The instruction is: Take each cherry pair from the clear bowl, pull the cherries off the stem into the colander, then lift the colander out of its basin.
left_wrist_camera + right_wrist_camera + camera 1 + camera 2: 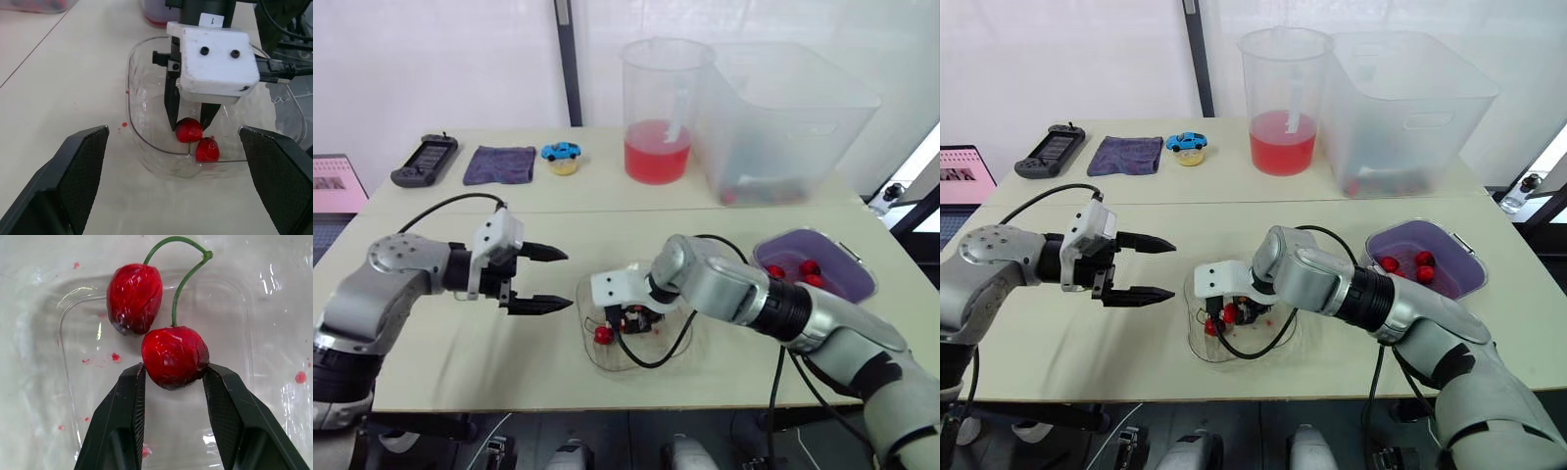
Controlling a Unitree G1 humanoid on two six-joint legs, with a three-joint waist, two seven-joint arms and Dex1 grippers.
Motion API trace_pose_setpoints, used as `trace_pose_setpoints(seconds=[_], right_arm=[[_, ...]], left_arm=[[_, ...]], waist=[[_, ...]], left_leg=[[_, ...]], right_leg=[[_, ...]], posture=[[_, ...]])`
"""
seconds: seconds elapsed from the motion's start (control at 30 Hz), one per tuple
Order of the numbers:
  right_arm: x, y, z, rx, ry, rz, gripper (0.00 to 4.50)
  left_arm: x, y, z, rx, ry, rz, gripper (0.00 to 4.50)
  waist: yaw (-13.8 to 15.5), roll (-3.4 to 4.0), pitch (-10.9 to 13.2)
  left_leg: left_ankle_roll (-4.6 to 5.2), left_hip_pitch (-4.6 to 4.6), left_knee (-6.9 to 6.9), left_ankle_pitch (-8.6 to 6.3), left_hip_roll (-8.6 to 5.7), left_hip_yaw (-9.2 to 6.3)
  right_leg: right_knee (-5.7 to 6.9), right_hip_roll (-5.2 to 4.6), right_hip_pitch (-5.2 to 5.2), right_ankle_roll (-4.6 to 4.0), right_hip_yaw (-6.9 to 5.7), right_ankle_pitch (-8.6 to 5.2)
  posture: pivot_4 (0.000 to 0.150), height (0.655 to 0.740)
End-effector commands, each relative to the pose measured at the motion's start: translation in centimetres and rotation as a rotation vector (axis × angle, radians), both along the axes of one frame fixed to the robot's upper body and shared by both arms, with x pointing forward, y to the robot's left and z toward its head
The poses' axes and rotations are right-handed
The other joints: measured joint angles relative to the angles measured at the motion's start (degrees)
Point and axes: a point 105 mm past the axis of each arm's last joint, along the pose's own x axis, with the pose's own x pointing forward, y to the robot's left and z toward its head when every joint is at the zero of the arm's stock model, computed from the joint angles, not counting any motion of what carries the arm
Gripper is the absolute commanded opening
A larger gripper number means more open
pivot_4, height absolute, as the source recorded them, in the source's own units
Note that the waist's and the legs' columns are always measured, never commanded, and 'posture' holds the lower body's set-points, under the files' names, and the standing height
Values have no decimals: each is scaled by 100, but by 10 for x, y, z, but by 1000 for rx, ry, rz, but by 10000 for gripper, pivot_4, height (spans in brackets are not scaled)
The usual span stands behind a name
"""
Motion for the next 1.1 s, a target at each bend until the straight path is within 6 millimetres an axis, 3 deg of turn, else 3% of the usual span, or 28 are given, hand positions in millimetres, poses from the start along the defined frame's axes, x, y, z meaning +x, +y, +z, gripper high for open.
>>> trace_pose_setpoints(seconds=[0.03,0.2,0.53,0.67,1.0,1.1], right_arm=[[-1,-3,27,56,-43,6,18392],[-4,-7,38,89,-57,0,18392],[-3,14,21,68,-72,68,18392],[-3,16,19,65,-61,73,31465],[-4,18,11,45,-37,74,31465],[-4,18,10,41,-33,67,22774]], left_arm=[[2,0,9,1,-50,-11,45000],[4,1,8,2,-51,-12,45000],[6,-1,6,5,-56,-14,45000],[2,2,6,3,-35,0,45000],[1,3,6,7,-43,14,45000],[2,2,7,8,-48,14,45000]], waist=[[2,-1,0],[1,0,0],[-8,0,0],[-1,-1,0],[-7,0,0],[-7,0,0]], left_leg=[[0,0,0,0,-1,0],[0,0,0,0,0,0],[-2,0,-1,1,0,0],[-1,0,2,1,-2,-1],[-1,0,1,1,-1,-1],[-1,0,1,1,-1,-1]], right_leg=[[0,-1,0,0,0,0],[0,0,0,0,-1,0],[1,0,-2,0,0,0],[1,-2,2,0,-1,0],[1,-1,0,0,-1,0],[1,-1,0,0,-1,0]], posture=[[1500,7337],[1500,7337],[1500,7337],[1500,7337],[1500,7337],[1500,7337]])
